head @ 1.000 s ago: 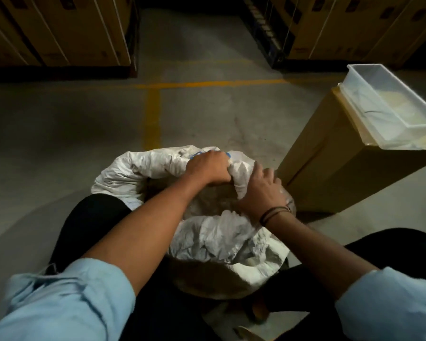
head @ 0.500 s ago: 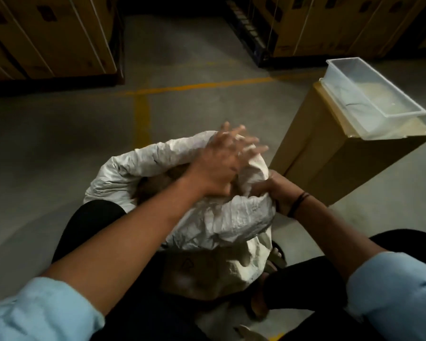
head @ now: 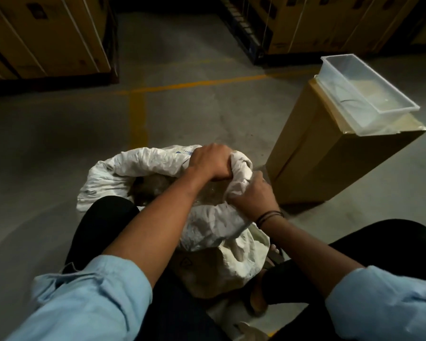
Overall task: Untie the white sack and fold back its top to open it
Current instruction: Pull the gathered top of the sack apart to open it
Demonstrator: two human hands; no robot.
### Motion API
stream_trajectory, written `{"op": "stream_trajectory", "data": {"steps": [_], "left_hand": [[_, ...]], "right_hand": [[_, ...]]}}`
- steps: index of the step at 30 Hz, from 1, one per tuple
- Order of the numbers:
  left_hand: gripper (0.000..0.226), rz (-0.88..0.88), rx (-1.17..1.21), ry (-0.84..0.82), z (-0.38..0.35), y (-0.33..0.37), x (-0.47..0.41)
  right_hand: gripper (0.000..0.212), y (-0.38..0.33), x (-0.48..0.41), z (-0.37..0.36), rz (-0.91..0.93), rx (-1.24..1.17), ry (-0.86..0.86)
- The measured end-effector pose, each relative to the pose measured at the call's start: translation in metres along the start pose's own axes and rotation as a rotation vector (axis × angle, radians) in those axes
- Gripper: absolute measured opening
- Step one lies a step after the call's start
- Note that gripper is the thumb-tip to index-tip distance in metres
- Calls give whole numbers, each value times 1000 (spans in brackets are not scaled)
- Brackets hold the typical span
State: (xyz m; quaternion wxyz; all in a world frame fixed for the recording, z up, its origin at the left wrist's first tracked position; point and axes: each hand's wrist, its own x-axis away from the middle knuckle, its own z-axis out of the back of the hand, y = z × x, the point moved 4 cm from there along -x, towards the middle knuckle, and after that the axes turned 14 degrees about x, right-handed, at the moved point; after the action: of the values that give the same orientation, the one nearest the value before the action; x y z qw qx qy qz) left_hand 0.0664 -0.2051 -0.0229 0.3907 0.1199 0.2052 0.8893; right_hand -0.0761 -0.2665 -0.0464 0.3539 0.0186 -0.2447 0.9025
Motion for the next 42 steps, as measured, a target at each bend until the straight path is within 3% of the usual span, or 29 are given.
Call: {"op": "stream_trajectory", "data": {"steps": [3, 5, 8, 10, 13, 14, 15, 17, 19, 20, 21, 22, 23, 24, 25, 26, 28, 30, 32, 35, 37, 39, 40, 42], "left_hand": [[39, 169, 104, -44, -4, -17, -3], [53, 185, 182, -66, -4, -20, -7], [95, 2, 218, -25, 11, -8, 1], [95, -159, 367, 35, 24, 5, 23], [114, -132, 347, -184, 12, 7, 71], [118, -95, 222, -243, 1, 4, 86], [113, -61, 100, -250, -8, -1, 96], [88, -23, -98, -104, -18, -9, 104], [81, 17, -156, 40, -18, -17, 107], [83, 31, -157, 58, -18, -23, 111], [82, 27, -174, 62, -19, -29, 116], [78, -9, -207, 75, -19, -32, 120], [75, -65, -236, 95, -19, -37, 124], [74, -129, -230, 115, -19, -37, 129], [72, -164, -199, 125, -17, -36, 133], [66, -163, -159, 139, -13, -31, 136], [37, -85, -216, 120, -2, -18, 138], [25, -15, -289, 77, 0, -5, 140], [35, 100, -166, 29, 2, -3, 140], [58, 363, 330, -180, 9, -27, 132], [56, 406, 387, -324, 11, -48, 126], [54, 398, 324, -461, 3, -63, 122], [49, 388, 257, -494, -4, -66, 120], [36, 339, 55, -407, -20, -63, 117]], "right_hand": [[55, 0, -8, -4, -16, -57, -79], [36, 5, -15, -3, -62, -214, -140], [30, 15, -19, 1, -317, -814, -376], [27, 18, -24, 13, -418, -1131, -355], [23, 9, -32, 19, -442, -1514, -248], [26, 5, -37, 11, -433, -1484, -217], [31, -1, -34, 9, -440, -1306, -210], [38, 3, -51, 1, -455, -904, -56], [48, -9, -57, 5, -359, -625, -143], [60, -15, -56, 19, -296, -376, -83], [76, -20, -54, 36, -202, -112, 90], [90, -31, -50, 54, 23, 36, 310], [98, -49, -42, 65, 365, 112, 440], [101, -68, -30, 68, 686, 163, 366], [104, -81, -18, 63, 907, 195, 141], [107, -86, -8, 51, 1004, 274, -120], [113, -84, 8, 24, 1020, 485, -403], [107, -79, 10, 7, 958, 620, -388], [94, -80, 8, -2, 901, 668, -270], [85, -83, 9, -9, 893, 821, 44], [71, -81, 26, -21, 1012, 777, 305], [54, -77, 42, -37, 1076, 747, 404], [57, -75, 43, -46, 1070, 743, 334], [86, -65, 34, -56, 911, 725, -25]]}}
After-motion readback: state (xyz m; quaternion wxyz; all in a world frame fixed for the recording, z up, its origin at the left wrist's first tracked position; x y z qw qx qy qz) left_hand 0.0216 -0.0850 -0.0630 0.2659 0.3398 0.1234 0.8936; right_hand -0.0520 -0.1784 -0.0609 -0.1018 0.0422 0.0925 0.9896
